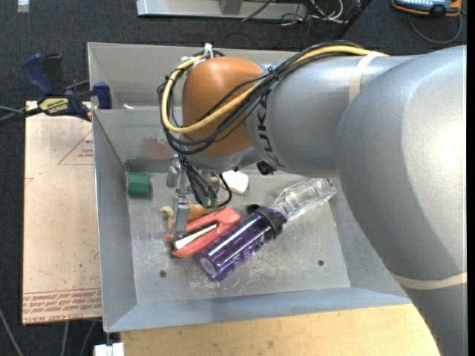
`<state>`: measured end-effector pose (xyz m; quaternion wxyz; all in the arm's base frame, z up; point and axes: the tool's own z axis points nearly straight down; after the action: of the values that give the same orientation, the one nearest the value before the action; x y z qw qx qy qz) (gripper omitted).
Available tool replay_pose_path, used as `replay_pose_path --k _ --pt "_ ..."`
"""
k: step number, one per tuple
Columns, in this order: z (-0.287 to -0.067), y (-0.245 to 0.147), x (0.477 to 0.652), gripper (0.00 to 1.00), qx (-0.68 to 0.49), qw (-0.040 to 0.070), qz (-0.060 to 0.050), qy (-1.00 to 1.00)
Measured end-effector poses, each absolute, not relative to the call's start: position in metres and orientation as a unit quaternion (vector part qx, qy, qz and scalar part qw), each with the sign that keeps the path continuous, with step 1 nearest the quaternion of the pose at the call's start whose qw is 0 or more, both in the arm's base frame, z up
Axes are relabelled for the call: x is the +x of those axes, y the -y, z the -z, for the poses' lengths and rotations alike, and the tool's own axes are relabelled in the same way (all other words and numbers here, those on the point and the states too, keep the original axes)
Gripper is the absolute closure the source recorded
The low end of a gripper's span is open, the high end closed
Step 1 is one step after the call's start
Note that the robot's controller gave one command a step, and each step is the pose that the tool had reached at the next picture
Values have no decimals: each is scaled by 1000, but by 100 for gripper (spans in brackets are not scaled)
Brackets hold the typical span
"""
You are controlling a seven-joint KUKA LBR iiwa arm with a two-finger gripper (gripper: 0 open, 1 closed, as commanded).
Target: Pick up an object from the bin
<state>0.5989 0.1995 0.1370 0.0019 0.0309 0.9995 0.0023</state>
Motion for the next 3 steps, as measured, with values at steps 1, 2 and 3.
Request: replay_pose_path --k 1,2,3 --pt "-125 -189 595 0 40 1 -1 -999" --pt "-135 -187 616 0 -71 1 -1 -997" --pt "-125 -180 618 0 -148 3 -1 -989"
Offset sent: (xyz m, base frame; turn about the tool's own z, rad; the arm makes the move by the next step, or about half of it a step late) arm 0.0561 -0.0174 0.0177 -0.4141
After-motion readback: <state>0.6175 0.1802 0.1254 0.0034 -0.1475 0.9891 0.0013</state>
